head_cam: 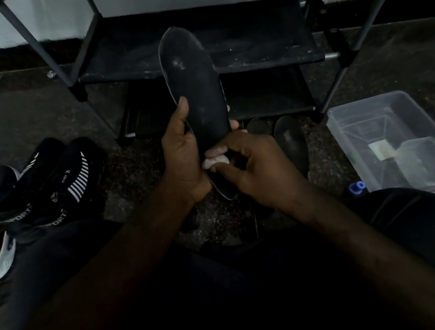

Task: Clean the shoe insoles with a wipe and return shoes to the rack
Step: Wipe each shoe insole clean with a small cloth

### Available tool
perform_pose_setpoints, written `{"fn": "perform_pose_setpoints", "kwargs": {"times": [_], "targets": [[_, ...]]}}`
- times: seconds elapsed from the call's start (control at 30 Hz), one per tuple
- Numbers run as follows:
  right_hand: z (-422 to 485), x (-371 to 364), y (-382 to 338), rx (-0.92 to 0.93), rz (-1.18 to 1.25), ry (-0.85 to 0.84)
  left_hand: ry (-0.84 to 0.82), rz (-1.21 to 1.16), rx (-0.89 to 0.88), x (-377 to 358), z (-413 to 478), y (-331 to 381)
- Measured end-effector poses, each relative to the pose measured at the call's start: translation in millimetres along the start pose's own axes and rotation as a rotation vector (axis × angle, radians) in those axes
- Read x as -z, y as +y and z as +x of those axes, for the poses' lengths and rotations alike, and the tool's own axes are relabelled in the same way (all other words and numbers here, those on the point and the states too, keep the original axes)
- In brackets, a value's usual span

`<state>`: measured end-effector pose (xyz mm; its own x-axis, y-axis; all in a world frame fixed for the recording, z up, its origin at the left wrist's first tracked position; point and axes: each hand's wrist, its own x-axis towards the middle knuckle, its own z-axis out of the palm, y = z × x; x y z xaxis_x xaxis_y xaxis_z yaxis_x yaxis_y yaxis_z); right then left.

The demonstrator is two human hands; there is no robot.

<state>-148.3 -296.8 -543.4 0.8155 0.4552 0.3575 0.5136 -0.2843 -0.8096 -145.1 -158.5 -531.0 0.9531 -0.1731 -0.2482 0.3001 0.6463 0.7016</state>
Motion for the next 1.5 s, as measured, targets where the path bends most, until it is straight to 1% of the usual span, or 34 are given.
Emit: {"fn": "perform_pose_setpoints", "kwargs": {"times": [0.07,0.1,0.17,0.2,0.23,0.3,0.37,0.47,0.5,0.53,0.57,0.67,0.7,0.73,0.83,0.87,0.9,1.0,1.03,1.07,1.17,1.2,1.23,1.33,1.37,1.4,1.5], "targets": [[0,-3,0,0.041,-0.028,0.010,-0.016,0.029,0.012,3,1,1],[0,-3,1,0.028,-0.031,0.055,0.009,0.034,0.005,3,2,0],[1,-3,2,-0.059,0.016,0.164,0.061,0.026,-0.021,1,3,-4],[1,-3,2,-0.091,0.053,0.175,0.067,0.017,-0.033,0,3,-6],[1,-3,1,-0.099,0.077,0.147,0.064,0.008,-0.035,0,3,-7],[-1,-5,-5,-0.044,0.059,0.059,0.038,-0.022,-0.019,2,2,-6],[-2,-6,-7,0.001,0.028,0.056,0.047,0.012,-0.013,3,1,-6],[-2,-6,-4,-0.033,-0.006,0.225,0.093,0.107,-0.008,-4,-1,-12],[-2,-7,-3,-0.038,-0.038,0.268,0.108,0.128,-0.017,-5,-1,-15],[-2,-6,-4,-0.037,-0.069,0.274,0.126,0.137,-0.017,-6,0,-16],[-2,-6,-5,-0.031,-0.082,0.239,0.152,0.145,-0.008,-5,0,-16],[0,-1,-8,-0.006,-0.024,0.013,0.213,0.134,0.027,-6,-2,-9],[1,1,-7,0.006,-0.015,-0.027,0.226,0.138,0.030,-5,-3,-8],[2,1,-5,0.016,-0.023,-0.016,0.226,0.145,0.030,-6,-4,-8],[0,-1,-2,-0.005,-0.057,0.195,0.213,0.164,0.030,-10,-5,-17],[1,-1,-2,-0.016,-0.049,0.227,0.213,0.165,0.039,-11,-5,-19],[1,0,-2,-0.020,-0.038,0.198,0.222,0.167,0.042,-9,-4,-19],[3,8,-3,-0.022,0.014,-0.103,0.238,0.153,0.067,-3,-2,-10],[3,8,-2,-0.032,0.032,-0.141,0.226,0.163,0.074,-2,-2,-8],[3,7,-1,-0.037,0.028,-0.106,0.211,0.170,0.072,-2,-2,-8],[-1,-1,0,-0.027,-0.056,0.150,0.207,0.184,0.055,-5,-2,-18],[0,-1,0,-0.029,-0.055,0.178,0.213,0.185,0.053,-6,-2,-20],[1,1,0,-0.021,-0.050,0.154,0.219,0.180,0.052,-5,-2,-20],[3,7,-4,0.014,0.013,-0.070,0.188,0.167,0.044,0,0,-6],[3,6,-5,0.023,0.032,-0.088,0.178,0.171,0.035,1,0,-2],[2,4,-5,0.030,0.028,-0.048,0.175,0.179,0.027,2,1,-2],[-2,-4,-3,0.003,-0.011,0.161,0.198,0.207,-0.015,-1,-1,-18]]}}
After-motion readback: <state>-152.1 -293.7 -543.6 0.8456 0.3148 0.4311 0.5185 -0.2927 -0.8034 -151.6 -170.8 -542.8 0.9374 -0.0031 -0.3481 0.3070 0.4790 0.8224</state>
